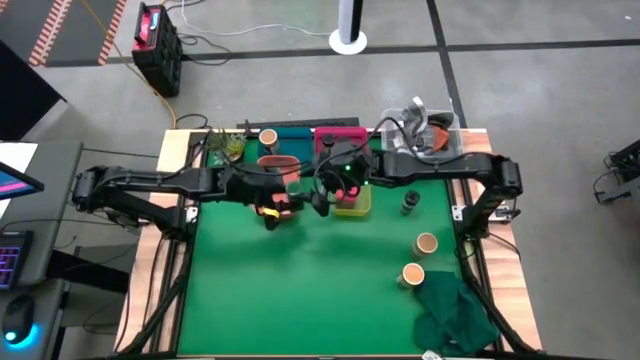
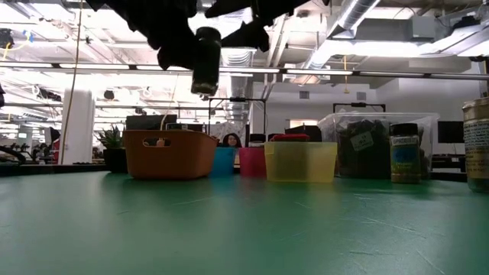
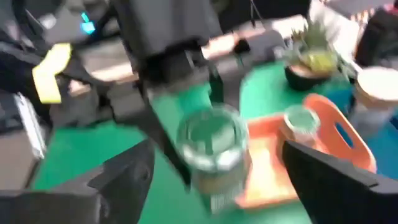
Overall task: Sort spices by type
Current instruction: Put the green seasoning bottle into the orange bin
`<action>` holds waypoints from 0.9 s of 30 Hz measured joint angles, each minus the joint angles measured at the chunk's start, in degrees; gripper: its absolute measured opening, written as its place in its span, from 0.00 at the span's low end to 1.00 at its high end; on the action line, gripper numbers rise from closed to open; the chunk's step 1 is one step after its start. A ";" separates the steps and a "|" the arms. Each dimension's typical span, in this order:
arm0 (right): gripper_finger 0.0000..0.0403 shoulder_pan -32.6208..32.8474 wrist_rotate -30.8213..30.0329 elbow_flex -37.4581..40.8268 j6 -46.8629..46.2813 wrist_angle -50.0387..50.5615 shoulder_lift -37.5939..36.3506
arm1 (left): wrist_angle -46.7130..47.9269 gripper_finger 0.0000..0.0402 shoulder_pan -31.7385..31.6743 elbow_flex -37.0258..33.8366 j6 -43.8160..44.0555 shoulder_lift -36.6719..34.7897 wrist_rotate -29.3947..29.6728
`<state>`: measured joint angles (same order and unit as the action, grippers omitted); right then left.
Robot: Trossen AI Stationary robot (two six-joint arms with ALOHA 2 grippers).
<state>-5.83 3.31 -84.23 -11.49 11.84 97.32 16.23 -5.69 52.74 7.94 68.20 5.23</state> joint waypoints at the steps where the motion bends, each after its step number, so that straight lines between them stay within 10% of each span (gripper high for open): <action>1: 0.94 -0.17 -0.01 0.00 0.25 1.62 -0.21 | 1.32 0.48 -0.23 -0.05 -0.47 0.00 0.72; 27: 0.94 1.18 -4.25 0.07 -2.10 8.30 -2.25 | -19.76 0.49 -3.69 -26.15 4.88 -5.78 13.11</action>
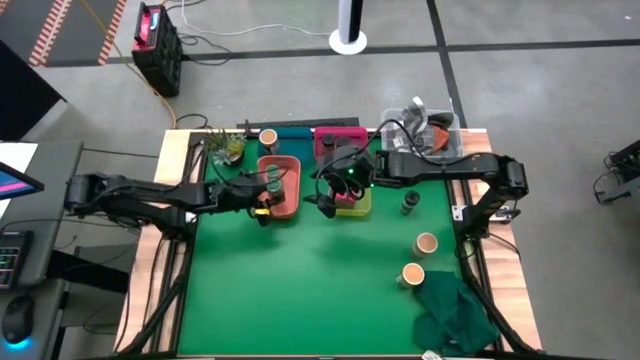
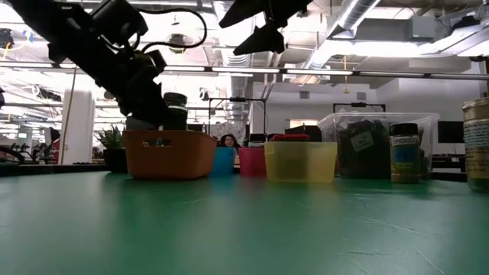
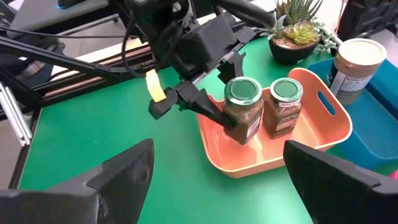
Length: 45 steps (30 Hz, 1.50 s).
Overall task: Sort spices by type
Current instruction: Put the green seasoning bottle into the orange bin, then put the black seasoning bottle into the red bin
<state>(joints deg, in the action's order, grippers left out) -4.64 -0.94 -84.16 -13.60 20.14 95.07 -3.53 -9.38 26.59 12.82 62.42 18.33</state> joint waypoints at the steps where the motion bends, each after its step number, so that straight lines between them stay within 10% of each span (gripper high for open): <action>1: 0.94 0.00 -0.03 0.00 -0.08 0.00 0.00 | -0.55 0.50 -0.09 -0.54 0.07 -0.03 0.01; 45: 0.94 0.02 -0.01 0.02 -0.05 6.14 0.07 | 9.67 0.74 -0.07 3.75 3.91 -4.56 4.79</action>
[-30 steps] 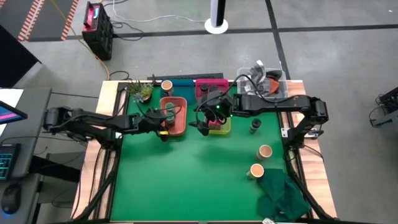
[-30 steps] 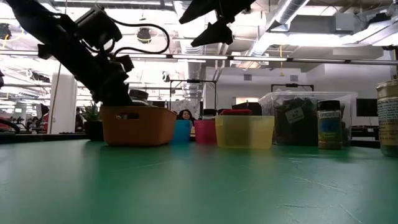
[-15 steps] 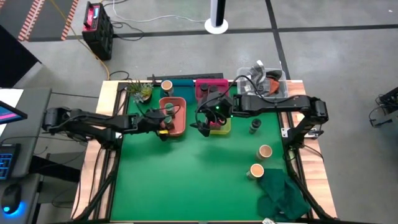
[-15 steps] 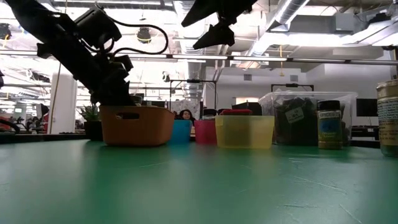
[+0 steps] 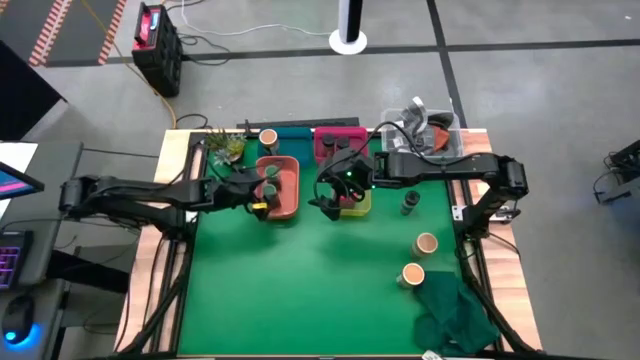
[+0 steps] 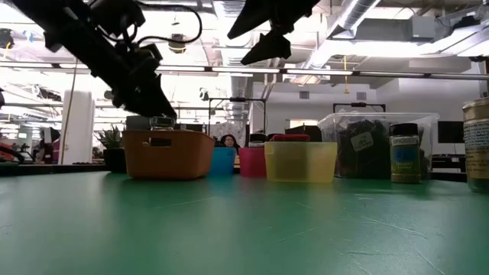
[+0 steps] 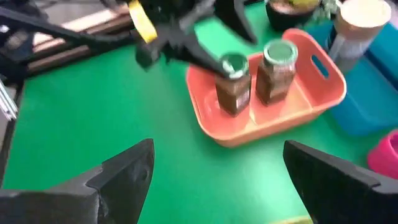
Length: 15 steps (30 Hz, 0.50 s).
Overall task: Sort spices by type
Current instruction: Put the black seasoning bottle into the red bin
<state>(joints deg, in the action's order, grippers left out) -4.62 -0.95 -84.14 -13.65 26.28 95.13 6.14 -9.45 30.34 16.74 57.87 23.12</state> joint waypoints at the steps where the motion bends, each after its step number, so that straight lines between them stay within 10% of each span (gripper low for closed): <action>1: 0.94 -0.02 0.00 0.00 0.00 0.94 -0.04 | 1.17 0.74 0.00 0.87 -0.08 -0.45 0.61; 15: 0.94 -2.07 -0.06 0.06 4.15 10.42 -5.31 | 11.05 0.74 0.00 13.73 -2.69 -1.57 1.59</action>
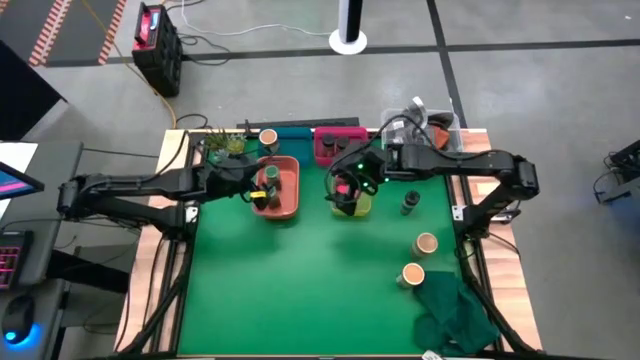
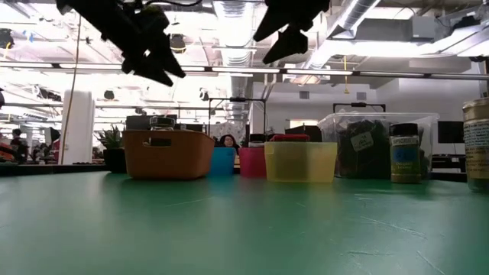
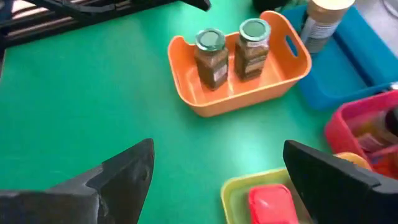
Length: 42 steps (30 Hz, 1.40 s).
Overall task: Sort spices by type
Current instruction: Put the black seasoning bottle into the red bin
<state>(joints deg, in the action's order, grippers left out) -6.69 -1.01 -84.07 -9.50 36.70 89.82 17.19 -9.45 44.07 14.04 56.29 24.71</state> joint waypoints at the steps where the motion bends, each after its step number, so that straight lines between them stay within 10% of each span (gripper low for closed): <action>1: 0.94 -0.21 -0.24 0.00 0.30 0.84 -0.66 | -0.25 0.74 0.00 0.32 0.00 0.00 -0.02; 42: 0.94 -3.79 -1.28 -0.04 14.40 -0.25 -4.90 | 0.11 0.74 0.00 0.50 0.11 0.00 -0.17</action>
<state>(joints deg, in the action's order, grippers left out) -10.48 -2.28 -84.12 4.90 36.45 84.93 17.30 -9.45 44.58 14.15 56.29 24.53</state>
